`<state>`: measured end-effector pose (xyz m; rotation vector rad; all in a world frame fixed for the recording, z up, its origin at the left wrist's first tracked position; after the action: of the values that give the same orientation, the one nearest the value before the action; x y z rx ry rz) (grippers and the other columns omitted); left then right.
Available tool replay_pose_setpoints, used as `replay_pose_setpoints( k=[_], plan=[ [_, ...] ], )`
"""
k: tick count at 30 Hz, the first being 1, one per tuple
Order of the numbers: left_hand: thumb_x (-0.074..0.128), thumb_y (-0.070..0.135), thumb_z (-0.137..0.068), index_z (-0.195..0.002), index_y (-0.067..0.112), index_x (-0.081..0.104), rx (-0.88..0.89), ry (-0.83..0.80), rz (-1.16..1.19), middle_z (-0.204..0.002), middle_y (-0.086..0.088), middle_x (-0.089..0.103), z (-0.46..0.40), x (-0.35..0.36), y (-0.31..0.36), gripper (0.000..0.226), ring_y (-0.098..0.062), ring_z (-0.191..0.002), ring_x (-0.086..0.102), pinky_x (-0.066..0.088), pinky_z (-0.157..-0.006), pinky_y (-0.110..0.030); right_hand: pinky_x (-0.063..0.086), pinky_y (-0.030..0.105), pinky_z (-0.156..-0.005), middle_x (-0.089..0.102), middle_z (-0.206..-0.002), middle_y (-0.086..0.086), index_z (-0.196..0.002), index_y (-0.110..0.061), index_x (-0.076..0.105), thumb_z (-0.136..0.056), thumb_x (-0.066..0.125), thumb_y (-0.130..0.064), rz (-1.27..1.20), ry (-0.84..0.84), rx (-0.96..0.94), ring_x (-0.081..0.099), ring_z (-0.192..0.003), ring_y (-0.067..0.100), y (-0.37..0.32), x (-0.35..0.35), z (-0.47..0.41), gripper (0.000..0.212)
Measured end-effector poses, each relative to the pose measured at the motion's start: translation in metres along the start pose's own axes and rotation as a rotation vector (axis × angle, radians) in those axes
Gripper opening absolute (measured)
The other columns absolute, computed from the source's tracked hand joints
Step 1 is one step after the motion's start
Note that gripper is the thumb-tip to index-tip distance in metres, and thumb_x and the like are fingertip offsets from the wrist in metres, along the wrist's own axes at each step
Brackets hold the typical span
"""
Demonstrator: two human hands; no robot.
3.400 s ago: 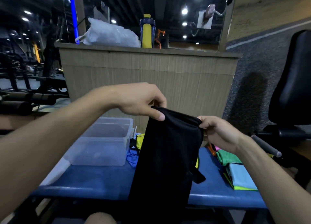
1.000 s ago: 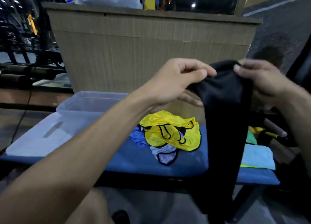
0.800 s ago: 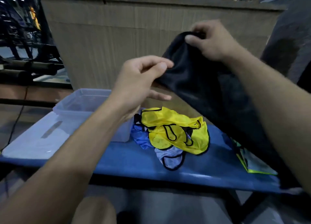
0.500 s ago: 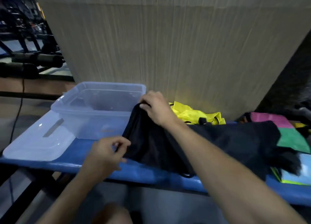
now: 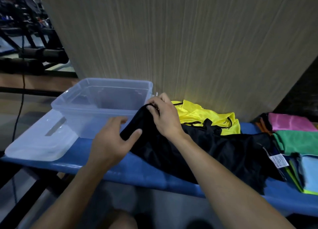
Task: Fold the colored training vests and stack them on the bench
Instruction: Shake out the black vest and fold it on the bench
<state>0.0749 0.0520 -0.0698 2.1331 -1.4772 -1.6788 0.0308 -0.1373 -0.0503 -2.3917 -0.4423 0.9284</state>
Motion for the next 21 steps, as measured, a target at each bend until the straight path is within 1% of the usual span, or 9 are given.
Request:
replay_pose_setpoints(
  k=[2,4,8,10,12,14,16,19,21],
  plan=[
    [0.063,0.065,-0.086,-0.120,0.021,0.062,-0.062,-0.105,-0.098,-0.117,0.001,0.066,-0.012,0.009,0.002,0.055,-0.023,-0.109,0.063,0.051,-0.089,-0.042,0.042,0.023,-0.073,0.046,-0.095,-0.010,-0.101,-0.017,0.068,-0.097,0.062,-0.014,-0.005,-0.024,-0.028,0.049,-0.083,0.005,-0.002,-0.004,0.001,0.008],
    [0.062,0.062,-0.088,-0.106,0.025,0.060,-0.078,-0.162,-0.049,-0.099,0.005,0.069,-0.020,0.014,0.003,0.042,-0.023,-0.096,0.065,0.052,-0.081,-0.040,0.045,0.025,-0.075,0.046,-0.096,-0.010,-0.102,-0.017,0.068,-0.097,0.062,-0.014,-0.004,-0.044,-0.047,0.051,-0.085,0.006,-0.003,-0.008,0.000,0.009],
    [0.061,0.043,-0.097,-0.090,0.021,0.059,-0.014,-0.164,0.128,-0.074,0.009,0.064,-0.024,0.018,0.005,0.023,-0.007,-0.071,0.061,0.045,-0.066,-0.036,0.047,0.030,-0.077,0.049,-0.097,-0.005,-0.103,-0.013,0.069,-0.096,0.063,-0.011,-0.014,-0.081,-0.080,0.053,-0.086,0.012,-0.009,-0.009,-0.002,0.009],
    [0.061,0.043,-0.098,-0.082,0.020,0.064,-0.013,-0.139,0.249,-0.066,0.010,0.063,-0.023,0.012,0.004,0.027,0.001,-0.062,0.056,0.043,-0.063,-0.033,0.043,0.024,-0.077,0.051,-0.099,-0.002,-0.106,-0.014,0.069,-0.095,0.065,-0.014,-0.031,-0.096,-0.092,0.051,-0.086,0.008,-0.016,-0.008,-0.003,0.011],
    [0.062,0.044,-0.097,-0.082,0.017,0.070,-0.102,-0.090,0.376,-0.068,0.008,0.068,-0.019,0.001,-0.005,0.032,-0.004,-0.065,0.059,0.049,-0.068,-0.035,0.038,0.014,-0.076,0.051,-0.102,-0.004,-0.113,-0.017,0.068,-0.095,0.068,-0.021,-0.038,-0.123,-0.093,0.048,-0.082,0.000,-0.023,-0.009,-0.002,0.018],
    [0.062,0.036,-0.100,-0.083,0.012,0.073,-0.191,-0.051,0.339,-0.076,-0.002,0.074,-0.010,-0.011,-0.024,0.032,-0.016,-0.073,0.065,0.053,-0.075,-0.039,0.035,0.006,-0.076,0.049,-0.105,-0.008,-0.120,-0.021,0.064,-0.094,0.070,-0.026,-0.049,-0.138,-0.072,0.048,-0.078,-0.005,-0.024,-0.014,0.003,0.027],
    [0.059,0.034,-0.101,-0.083,0.002,0.071,-0.241,-0.078,0.237,-0.081,-0.015,0.074,0.001,-0.012,-0.048,0.039,-0.029,-0.079,0.068,0.053,-0.077,-0.044,0.036,0.009,-0.076,0.047,-0.104,-0.011,-0.122,-0.021,0.064,-0.093,0.070,-0.025,-0.048,-0.127,-0.045,0.049,-0.077,-0.011,-0.017,-0.027,0.014,0.029],
    [0.058,0.035,-0.102,-0.083,0.005,0.071,-0.362,-0.221,0.070,-0.081,-0.014,0.071,0.013,0.009,-0.081,0.037,-0.033,-0.082,0.066,0.048,-0.074,-0.042,0.038,0.017,-0.076,0.050,-0.101,-0.010,-0.120,-0.020,0.064,-0.094,0.070,-0.022,0.024,-0.125,0.028,0.049,-0.076,-0.009,0.012,-0.056,0.038,0.028],
    [0.057,0.035,-0.102,-0.086,0.006,0.072,-0.415,-0.288,-0.017,-0.082,-0.015,0.070,0.016,0.022,-0.100,0.036,-0.034,-0.082,0.066,0.051,-0.076,-0.042,0.044,0.027,-0.077,0.053,-0.099,-0.007,-0.118,-0.020,0.065,-0.094,0.070,-0.023,0.121,-0.127,0.119,0.049,-0.074,-0.002,0.040,-0.083,0.057,0.025]
  ],
)
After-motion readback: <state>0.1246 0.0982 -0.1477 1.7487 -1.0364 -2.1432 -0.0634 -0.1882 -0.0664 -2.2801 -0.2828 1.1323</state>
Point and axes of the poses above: each hand's wrist, its own z-axis away from the middle knuckle, its own x-axis out of the palm, y = z × x, the point moved 4 cm from there along -z, towards the middle knuckle
